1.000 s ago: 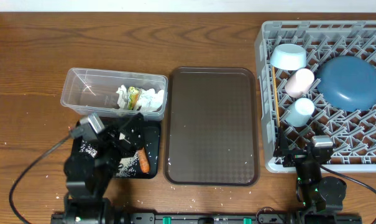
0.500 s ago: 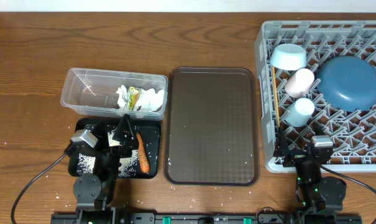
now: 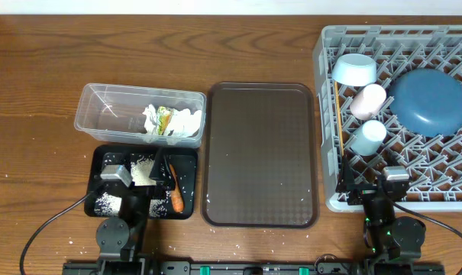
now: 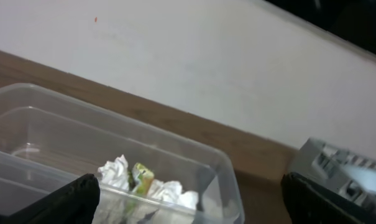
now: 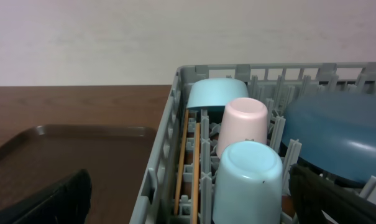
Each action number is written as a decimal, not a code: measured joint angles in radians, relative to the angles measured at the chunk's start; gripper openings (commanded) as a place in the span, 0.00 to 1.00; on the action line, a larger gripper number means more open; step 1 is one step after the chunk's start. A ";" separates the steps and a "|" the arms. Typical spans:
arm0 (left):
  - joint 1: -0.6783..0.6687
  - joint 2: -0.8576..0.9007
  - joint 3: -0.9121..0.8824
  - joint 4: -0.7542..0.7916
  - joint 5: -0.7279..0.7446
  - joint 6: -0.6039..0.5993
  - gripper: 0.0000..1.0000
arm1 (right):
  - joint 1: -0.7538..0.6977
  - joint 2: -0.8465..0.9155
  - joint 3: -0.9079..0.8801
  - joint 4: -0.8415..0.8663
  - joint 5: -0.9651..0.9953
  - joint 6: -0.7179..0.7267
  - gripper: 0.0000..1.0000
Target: Sort waste into correct bins and load items into the dishwasher rack
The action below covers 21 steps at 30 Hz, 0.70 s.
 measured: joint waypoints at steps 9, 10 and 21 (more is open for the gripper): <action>-0.007 -0.008 0.006 -0.132 -0.038 0.137 0.98 | 0.000 0.000 0.000 0.000 0.002 0.000 0.99; -0.007 -0.008 0.006 -0.132 -0.040 0.161 0.98 | 0.000 0.000 0.000 0.000 0.002 0.000 0.99; -0.007 -0.008 0.006 -0.132 -0.041 0.359 0.98 | 0.000 0.000 0.000 0.000 0.003 0.000 0.99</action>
